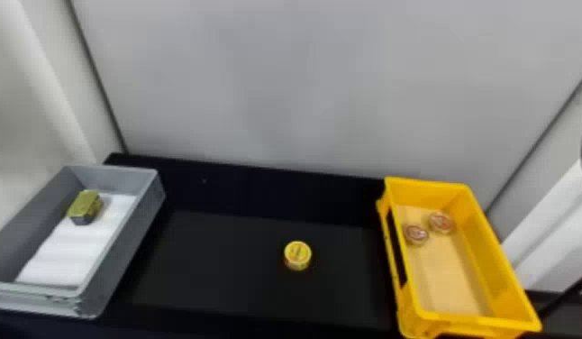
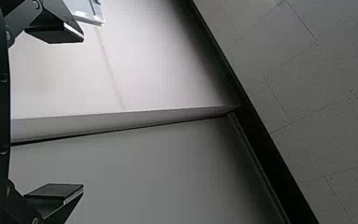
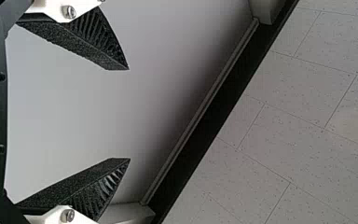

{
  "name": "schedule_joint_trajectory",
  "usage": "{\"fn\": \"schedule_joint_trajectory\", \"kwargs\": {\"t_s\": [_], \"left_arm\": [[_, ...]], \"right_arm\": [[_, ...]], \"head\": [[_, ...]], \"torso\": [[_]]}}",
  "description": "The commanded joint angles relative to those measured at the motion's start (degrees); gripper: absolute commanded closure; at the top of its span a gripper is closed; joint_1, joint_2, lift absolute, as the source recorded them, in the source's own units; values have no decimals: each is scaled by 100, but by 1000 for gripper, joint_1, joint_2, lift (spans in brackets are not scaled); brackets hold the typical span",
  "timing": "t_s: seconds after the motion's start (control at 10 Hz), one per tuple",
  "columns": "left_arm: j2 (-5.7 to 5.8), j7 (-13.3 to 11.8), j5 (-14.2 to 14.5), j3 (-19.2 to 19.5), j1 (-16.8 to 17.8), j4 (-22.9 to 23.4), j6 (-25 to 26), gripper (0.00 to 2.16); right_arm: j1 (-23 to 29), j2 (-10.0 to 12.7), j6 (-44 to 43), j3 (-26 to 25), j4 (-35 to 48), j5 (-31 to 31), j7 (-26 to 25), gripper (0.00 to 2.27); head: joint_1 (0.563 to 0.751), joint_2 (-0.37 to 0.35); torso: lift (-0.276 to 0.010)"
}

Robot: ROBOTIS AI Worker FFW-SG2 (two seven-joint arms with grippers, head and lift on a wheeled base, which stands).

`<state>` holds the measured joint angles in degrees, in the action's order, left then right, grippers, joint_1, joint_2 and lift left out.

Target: Pick up the round yellow can and place it in the yellow rectangular box

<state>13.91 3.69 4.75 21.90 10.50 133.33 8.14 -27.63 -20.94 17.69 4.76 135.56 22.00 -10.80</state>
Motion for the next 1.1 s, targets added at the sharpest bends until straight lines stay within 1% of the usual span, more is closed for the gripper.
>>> {"fn": "schedule_joint_trajectory", "kwargs": {"t_s": [0.0,0.3,0.4,0.5,0.6,0.7,0.8,0.9,1.0], "left_arm": [[16,0,0,-27,22,-8,4,142],[25,0,0,-36,22,-17,-5,142],[34,0,0,-44,31,-26,-5,142],[34,0,0,-62,31,-44,4,142],[34,0,0,-36,-5,-35,22,142],[16,9,0,-53,-5,-44,30,142],[8,9,0,-97,22,-61,30,142],[8,9,0,-88,13,-61,30,142],[-10,9,0,-115,22,-70,30,142]], "right_arm": [[-6,2,-2,25,-39,-37,-10,73],[-14,20,-64,43,-109,-107,-45,73],[-14,55,156,17,-153,-406,-133,71],[-94,143,1071,-98,-135,-1242,-405,71],[-436,363,2812,-406,-91,-2130,-414,71],[-955,591,4623,-748,-197,-2279,368,71],[-1394,494,5872,-810,-821,-2235,1652,71],[-1386,292,5872,-546,-1489,-2385,2100,71],[-1131,292,5670,-476,-2148,-2780,2100,71]], "head": [[694,-78],[694,-78],[694,-78],[694,-78],[694,-78],[694,-78],[694,-78],[694,-78],[694,-78]], "torso": [[-7],[-7],[-7],[-7],[-7],[-7],[-7],[-7],[-7]]}}
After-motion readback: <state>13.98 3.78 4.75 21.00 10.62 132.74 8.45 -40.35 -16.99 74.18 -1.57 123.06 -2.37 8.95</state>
